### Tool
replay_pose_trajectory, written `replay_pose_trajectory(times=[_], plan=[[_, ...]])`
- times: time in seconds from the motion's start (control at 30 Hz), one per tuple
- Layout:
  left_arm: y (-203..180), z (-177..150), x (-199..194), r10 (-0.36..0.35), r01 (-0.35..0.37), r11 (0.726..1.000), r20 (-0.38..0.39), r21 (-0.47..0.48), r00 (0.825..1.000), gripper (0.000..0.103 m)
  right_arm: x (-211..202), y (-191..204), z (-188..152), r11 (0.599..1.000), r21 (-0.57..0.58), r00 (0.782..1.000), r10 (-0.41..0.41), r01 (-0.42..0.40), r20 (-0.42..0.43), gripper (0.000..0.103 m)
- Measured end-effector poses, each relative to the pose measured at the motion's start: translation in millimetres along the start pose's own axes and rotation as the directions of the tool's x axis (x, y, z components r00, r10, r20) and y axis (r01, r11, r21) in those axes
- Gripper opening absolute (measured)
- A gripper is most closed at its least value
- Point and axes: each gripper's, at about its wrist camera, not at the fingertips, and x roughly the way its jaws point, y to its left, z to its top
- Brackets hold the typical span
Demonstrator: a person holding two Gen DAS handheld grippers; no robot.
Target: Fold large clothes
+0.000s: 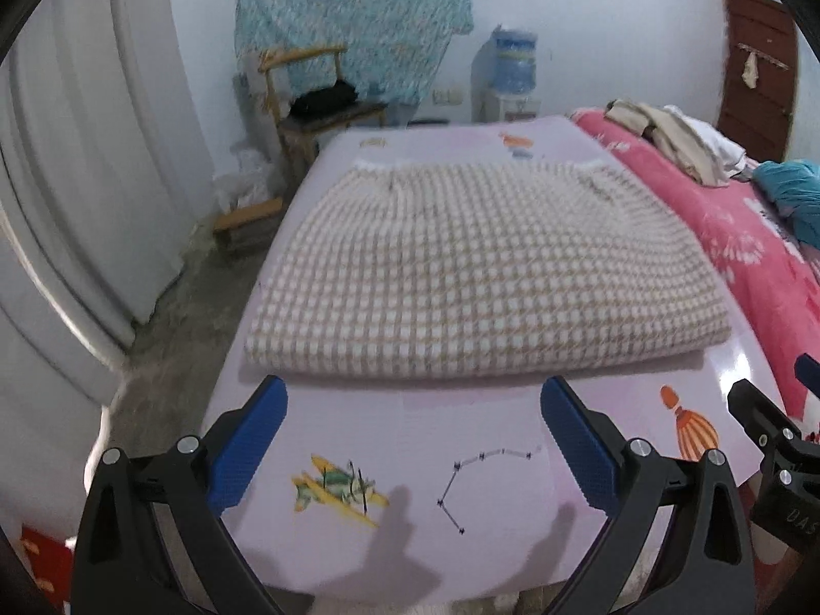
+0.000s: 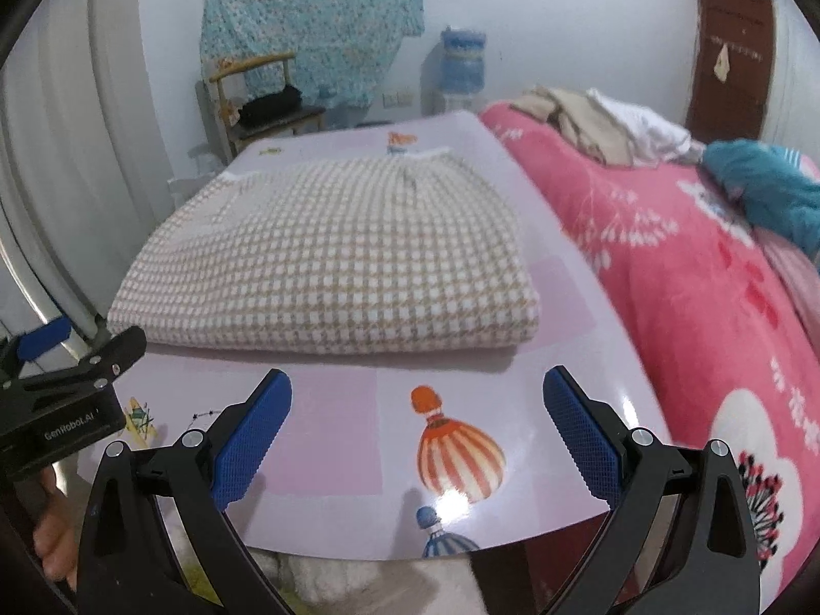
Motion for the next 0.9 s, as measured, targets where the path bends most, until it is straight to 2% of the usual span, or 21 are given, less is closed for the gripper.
replay_pose_trajectory(times=[0.17,0.43,0.9], plan=[[1,-5,10,0.001,-0.001,1.000,-0.051,-0.004,0.999,0.097,8,7,-3,1.000,-0.024,1.000,-0.009,0.008,-0.029,0.095],[0,-5,17,-0.007,0.007,1.000,-0.075,0.007,0.997,0.097,20,14,-6,0.999,-0.035,0.997,-0.010,0.008,-0.073,0.095],[2,-5,22,-0.019,0.019,1.000,-0.100,0.003,0.995,0.097,25,16,-5,0.999,-0.043,0.996,-0.018,0.014,-0.090,0.095]])
